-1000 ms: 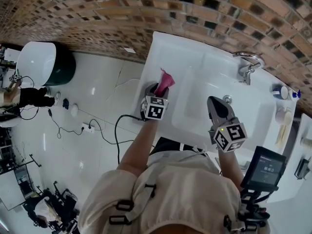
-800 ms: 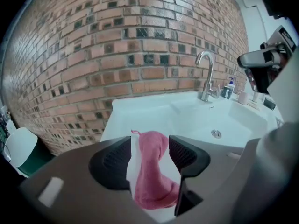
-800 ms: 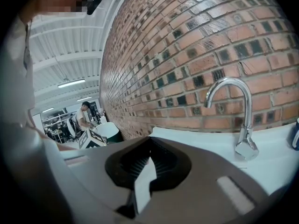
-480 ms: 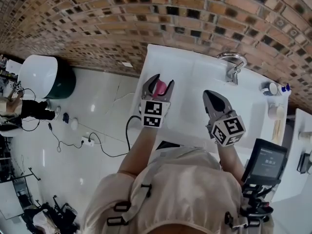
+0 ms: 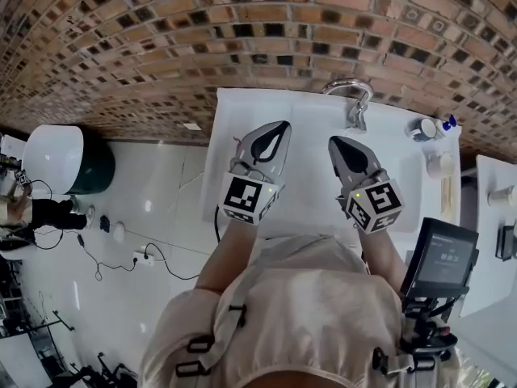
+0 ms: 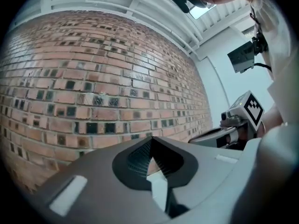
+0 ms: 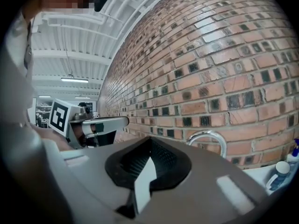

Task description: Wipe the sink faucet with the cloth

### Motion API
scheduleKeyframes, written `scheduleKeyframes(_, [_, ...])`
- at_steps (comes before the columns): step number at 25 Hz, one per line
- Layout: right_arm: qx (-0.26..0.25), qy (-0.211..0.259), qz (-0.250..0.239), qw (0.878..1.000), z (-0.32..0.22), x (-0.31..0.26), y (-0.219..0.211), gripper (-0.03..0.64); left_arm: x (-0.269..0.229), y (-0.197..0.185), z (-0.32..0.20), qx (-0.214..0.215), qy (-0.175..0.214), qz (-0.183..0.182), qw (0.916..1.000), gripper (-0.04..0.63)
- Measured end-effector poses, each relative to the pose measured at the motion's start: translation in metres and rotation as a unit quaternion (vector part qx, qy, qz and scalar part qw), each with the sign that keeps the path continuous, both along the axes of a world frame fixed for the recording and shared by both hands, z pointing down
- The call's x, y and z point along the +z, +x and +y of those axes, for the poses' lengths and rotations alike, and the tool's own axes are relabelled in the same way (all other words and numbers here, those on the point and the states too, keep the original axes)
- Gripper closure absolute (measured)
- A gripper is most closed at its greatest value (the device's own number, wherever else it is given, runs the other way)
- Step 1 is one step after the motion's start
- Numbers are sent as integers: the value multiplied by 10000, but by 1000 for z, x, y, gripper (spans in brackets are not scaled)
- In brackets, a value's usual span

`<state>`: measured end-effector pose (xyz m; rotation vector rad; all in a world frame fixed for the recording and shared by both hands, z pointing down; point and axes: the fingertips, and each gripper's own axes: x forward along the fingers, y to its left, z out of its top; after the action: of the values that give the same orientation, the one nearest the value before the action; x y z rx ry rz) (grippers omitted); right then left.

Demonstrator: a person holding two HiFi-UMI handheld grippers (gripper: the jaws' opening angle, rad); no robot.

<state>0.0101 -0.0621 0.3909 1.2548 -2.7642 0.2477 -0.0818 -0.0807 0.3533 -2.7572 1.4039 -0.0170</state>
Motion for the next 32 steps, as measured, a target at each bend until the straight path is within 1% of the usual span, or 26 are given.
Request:
scheduleKeyframes(2, [31, 68, 38, 10000, 1, -4, 6, 624, -8, 11, 4, 230, 48, 145, 9996, 592])
scheduleKeyframes(5, [37, 201, 92, 9997, 3, -10, 10, 624, -12, 20, 7, 352, 105, 193, 9991, 592])
scheduleKeyframes(10, [-22, 410, 167, 9990, 4, -18, 9, 624, -17, 22, 6, 346, 167, 226, 9990, 593])
scheduleKeyframes(17, [64, 509, 51, 9987, 4, -25, 11, 623, -18, 22, 7, 319, 120, 306, 9990, 593])
scheduleKeyframes(22, [38, 502, 12, 9987, 6, -24, 8, 623, -17, 21, 11, 342, 88, 323, 9989, 593])
scheduleKeyframes(29, [3, 428, 29, 9991, 10, -16, 10, 623, -6, 28, 11, 438, -125, 352, 9983, 592])
scheduleKeyframes(32, [9, 442, 29, 9990, 10, -17, 10, 624, -4, 29, 12, 468, -155, 338, 9982, 592])
